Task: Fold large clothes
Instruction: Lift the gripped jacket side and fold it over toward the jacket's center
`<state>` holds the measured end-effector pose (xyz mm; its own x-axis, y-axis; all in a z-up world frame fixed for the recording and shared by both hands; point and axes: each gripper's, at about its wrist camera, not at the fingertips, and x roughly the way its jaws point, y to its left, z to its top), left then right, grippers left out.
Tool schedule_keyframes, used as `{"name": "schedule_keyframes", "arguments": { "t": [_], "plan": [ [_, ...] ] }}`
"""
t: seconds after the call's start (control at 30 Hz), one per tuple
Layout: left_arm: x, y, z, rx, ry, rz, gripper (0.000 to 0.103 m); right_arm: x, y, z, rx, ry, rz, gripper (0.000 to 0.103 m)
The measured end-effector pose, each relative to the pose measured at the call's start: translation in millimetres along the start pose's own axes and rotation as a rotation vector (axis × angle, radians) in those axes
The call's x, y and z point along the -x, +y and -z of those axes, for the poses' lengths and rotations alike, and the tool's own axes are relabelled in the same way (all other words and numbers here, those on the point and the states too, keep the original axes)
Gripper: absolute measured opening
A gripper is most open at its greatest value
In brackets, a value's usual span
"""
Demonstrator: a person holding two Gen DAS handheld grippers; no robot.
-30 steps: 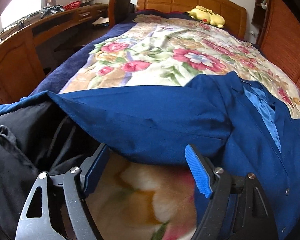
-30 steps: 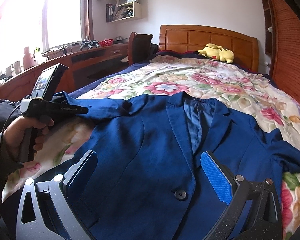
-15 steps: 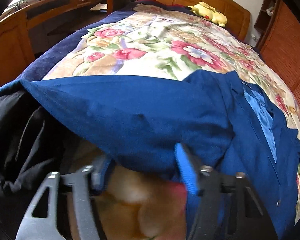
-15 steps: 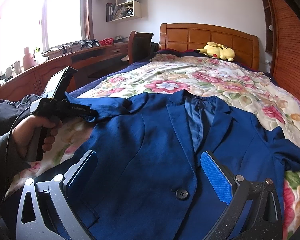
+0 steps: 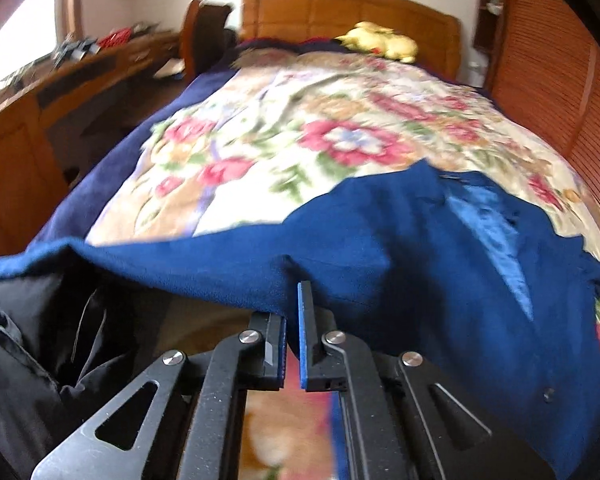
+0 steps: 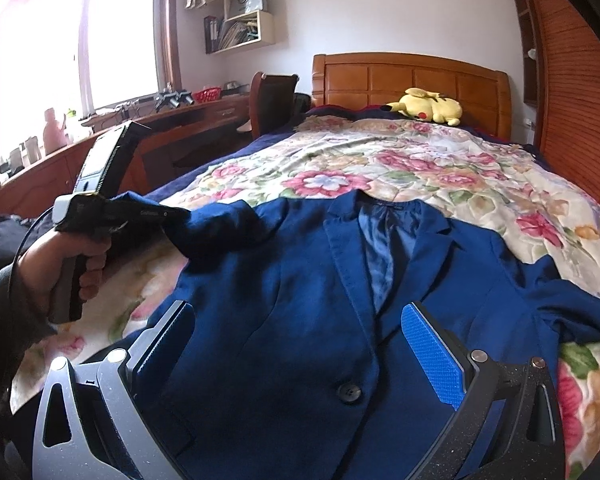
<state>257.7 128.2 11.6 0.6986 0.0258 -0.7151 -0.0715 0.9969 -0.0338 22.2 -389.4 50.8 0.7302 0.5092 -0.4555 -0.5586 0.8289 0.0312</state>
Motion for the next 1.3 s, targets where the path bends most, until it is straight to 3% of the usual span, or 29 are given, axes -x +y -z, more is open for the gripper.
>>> {"name": "schedule_keyframes", "arguments": {
  "t": [0.33,0.5,0.67,0.83,0.9,0.97,1.0,1.07,1.2,1.3],
  "plan": [
    [45.8,-96.1,4.7,-0.207,-0.036,0.156,0.004,19.1,-30.3,-4.7,-0.045,-0.048,0.093,0.103],
    [42.1,-115.6,26.3,-0.269,0.002,0.164,0.004,18.8,-38.0,-5.0,-0.072,-0.048,0.107,0.103],
    [30.9,-110.8,48.4,-0.302,0.052,0.135,0.005,9.8,-29.5,-2.9,-0.056,-0.019,0.096,0.103],
    [38.2,-92.0,56.7,-0.279,0.063,0.162,0.022,6.6,-28.2,-4.5,-0.035,0.0,0.084,0.103],
    [46.2,-86.0,57.4,-0.278,0.045,0.174,0.042,4.2,-28.4,-5.3,-0.031,0.006,0.08,0.103],
    [53.3,-77.8,57.3,-0.272,0.036,0.205,0.049,2.1,-29.5,-6.7,-0.025,0.012,0.076,0.103],
    [55.4,-73.1,57.2,-0.269,0.036,0.211,0.059,1.4,-28.9,-6.7,-0.022,0.014,0.076,0.103],
    [59.3,-63.1,58.5,-0.261,0.025,0.194,0.069,-0.8,-28.5,-6.9,-0.017,0.019,0.073,0.103],
    [64.9,-39.2,63.4,-0.209,0.02,0.202,0.07,-2.6,-27.6,-6.6,-0.006,0.025,0.07,0.103],
    [61.8,-25.1,67.7,-0.203,0.008,0.136,0.07,-3.9,-25.4,-5.7,-0.001,0.031,0.07,0.103]
  ]
}}
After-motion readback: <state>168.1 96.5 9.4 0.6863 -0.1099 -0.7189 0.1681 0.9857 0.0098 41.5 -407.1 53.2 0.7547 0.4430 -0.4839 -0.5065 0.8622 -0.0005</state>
